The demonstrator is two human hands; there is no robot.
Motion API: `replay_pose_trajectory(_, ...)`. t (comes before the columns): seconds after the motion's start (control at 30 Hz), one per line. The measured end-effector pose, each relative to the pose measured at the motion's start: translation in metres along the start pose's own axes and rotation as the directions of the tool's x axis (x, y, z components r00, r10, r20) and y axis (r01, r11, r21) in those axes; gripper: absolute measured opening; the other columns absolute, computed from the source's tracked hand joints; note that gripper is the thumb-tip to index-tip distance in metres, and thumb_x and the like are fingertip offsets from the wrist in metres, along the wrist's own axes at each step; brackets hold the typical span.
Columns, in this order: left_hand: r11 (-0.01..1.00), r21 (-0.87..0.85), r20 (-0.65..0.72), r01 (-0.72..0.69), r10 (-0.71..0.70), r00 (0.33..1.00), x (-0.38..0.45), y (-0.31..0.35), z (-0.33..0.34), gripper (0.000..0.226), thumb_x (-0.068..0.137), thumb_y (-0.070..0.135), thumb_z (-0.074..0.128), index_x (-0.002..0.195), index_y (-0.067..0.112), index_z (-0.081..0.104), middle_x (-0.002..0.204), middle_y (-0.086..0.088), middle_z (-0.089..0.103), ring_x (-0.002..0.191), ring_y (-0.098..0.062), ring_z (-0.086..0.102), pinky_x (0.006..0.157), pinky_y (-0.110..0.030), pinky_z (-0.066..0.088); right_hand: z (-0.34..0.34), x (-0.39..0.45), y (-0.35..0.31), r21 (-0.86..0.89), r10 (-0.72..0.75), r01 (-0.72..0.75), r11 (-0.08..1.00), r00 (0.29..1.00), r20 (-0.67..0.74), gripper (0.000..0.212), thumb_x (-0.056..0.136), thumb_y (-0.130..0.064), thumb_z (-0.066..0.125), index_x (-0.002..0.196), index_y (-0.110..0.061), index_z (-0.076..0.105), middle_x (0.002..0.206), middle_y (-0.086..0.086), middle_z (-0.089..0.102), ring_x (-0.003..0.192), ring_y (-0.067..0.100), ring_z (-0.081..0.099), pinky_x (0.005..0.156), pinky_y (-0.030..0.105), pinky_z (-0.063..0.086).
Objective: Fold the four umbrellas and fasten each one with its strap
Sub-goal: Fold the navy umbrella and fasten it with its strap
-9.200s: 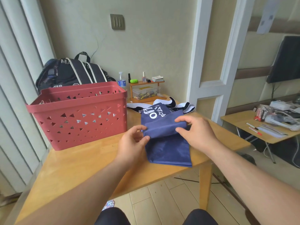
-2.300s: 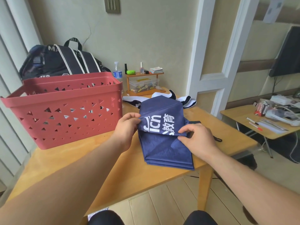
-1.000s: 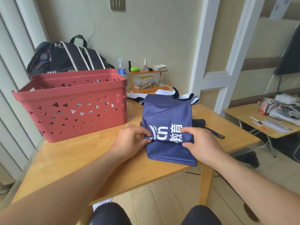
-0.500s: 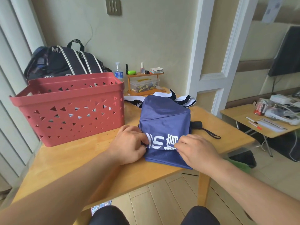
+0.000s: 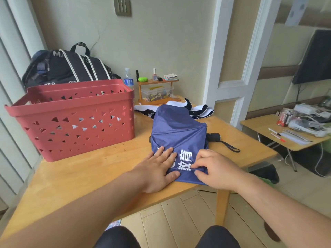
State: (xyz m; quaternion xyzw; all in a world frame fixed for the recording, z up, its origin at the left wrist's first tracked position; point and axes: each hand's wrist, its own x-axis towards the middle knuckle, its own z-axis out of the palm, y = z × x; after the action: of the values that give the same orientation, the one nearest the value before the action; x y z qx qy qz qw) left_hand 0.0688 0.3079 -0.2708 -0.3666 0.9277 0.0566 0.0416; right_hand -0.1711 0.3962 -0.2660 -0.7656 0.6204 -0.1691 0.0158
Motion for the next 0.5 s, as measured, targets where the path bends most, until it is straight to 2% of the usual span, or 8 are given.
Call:
replay_pose_trajectory(0.07,1.0,0.002,0.01,-0.013,0.013,1.0,-0.003,-0.003,0.002,0.076,0.103,0.07,0.018,0.166,0.034,-0.005,0.173,0.009,-0.016,0.158,-0.016,-0.021,0.13,-0.043,-0.007,-0.003,0.002,-0.002,0.055,0.052,-0.053,0.997,0.999,0.007,0.02,0.096,-0.041,0.065,0.103,-0.031,0.08,0.096,-0.015,0.057,0.094,0.001,0.054,0.084,0.026,0.048)
replay_pose_trajectory(0.1,1.0,0.011,0.018,-0.016,0.016,1.0,-0.004,-0.003,0.002,0.074,0.104,0.07,0.018,0.166,0.036,-0.004,0.173,0.009,-0.015,0.158,-0.017,-0.02,0.13,-0.044,-0.007,-0.006,0.006,-0.005,0.108,0.102,-0.103,0.989,0.995,0.016,0.024,0.097,-0.044,0.062,0.091,-0.027,0.078,0.088,-0.01,0.058,0.085,0.003,0.055,0.079,0.03,0.049)
replay_pose_trajectory(0.17,1.0,0.017,0.028,-0.017,0.016,0.999,-0.004,-0.002,0.001,0.071,0.104,0.069,0.017,0.165,0.04,-0.002,0.173,0.009,-0.013,0.159,-0.017,-0.018,0.13,-0.047,-0.005,-0.014,0.019,-0.009,0.144,0.19,-0.188,0.972,0.982,0.006,0.044,0.1,-0.046,0.055,0.072,-0.013,0.063,0.074,0.002,0.055,0.069,0.013,0.053,0.066,0.035,0.043)
replay_pose_trajectory(0.23,0.999,0.03,0.034,-0.017,0.016,0.999,-0.003,-0.001,-0.001,0.07,0.103,0.07,0.018,0.165,0.042,-0.001,0.174,0.009,-0.01,0.16,-0.017,-0.015,0.13,-0.048,-0.004,-0.018,0.035,-0.014,0.075,0.168,-0.158,0.985,0.975,-0.145,0.035,0.1,-0.037,0.054,0.073,-0.017,0.064,0.08,-0.001,0.059,0.08,0.018,0.055,0.07,0.036,0.046)
replay_pose_trajectory(0.3,0.999,0.053,0.031,-0.011,0.009,0.999,-0.004,0.0,-0.002,0.07,0.103,0.07,0.017,0.165,0.042,-0.001,0.174,0.01,-0.009,0.16,-0.017,-0.013,0.13,-0.047,-0.003,-0.018,0.05,-0.017,0.031,0.133,-0.13,0.991,0.937,-0.324,0.015,0.097,-0.027,0.06,0.098,-0.024,0.075,0.106,-0.005,0.058,0.105,0.019,0.051,0.086,0.038,0.049)
replay_pose_trajectory(0.37,0.998,0.062,0.025,-0.001,0.0,1.0,-0.004,0.002,-0.001,0.07,0.103,0.07,0.016,0.165,0.042,-0.001,0.174,0.01,-0.008,0.16,-0.017,-0.012,0.13,-0.047,-0.003,-0.022,0.062,-0.017,-0.008,0.158,-0.174,0.985,0.911,-0.381,0.027,0.097,-0.024,0.061,0.122,-0.028,0.07,0.123,-0.005,0.051,0.119,0.023,0.042,0.092,0.042,0.049)
replay_pose_trajectory(0.43,0.999,0.048,0.01,0.0,-0.001,1.0,-0.006,0.003,0.001,0.069,0.104,0.069,0.017,0.165,0.041,0.001,0.174,0.011,-0.006,0.16,-0.017,-0.011,0.13,-0.046,-0.004,-0.027,0.069,-0.013,-0.101,0.2,-0.24,0.966,0.932,-0.301,0.042,0.102,-0.029,0.054,0.144,-0.034,0.055,0.146,-0.006,0.04,0.132,0.026,0.033,0.102,0.048,0.046)
replay_pose_trajectory(0.5,0.999,0.032,-0.048,-0.014,0.015,0.999,-0.007,0.002,0.004,0.067,0.105,0.067,0.021,0.165,0.042,0.009,0.174,0.011,0.002,0.161,-0.017,-0.005,0.13,-0.046,-0.004,-0.026,0.073,-0.005,-0.244,0.201,-0.223,0.944,0.973,-0.115,0.054,0.107,-0.038,0.044,0.159,-0.036,0.031,0.168,-0.007,0.017,0.15,0.029,0.015,0.117,0.053,0.031)
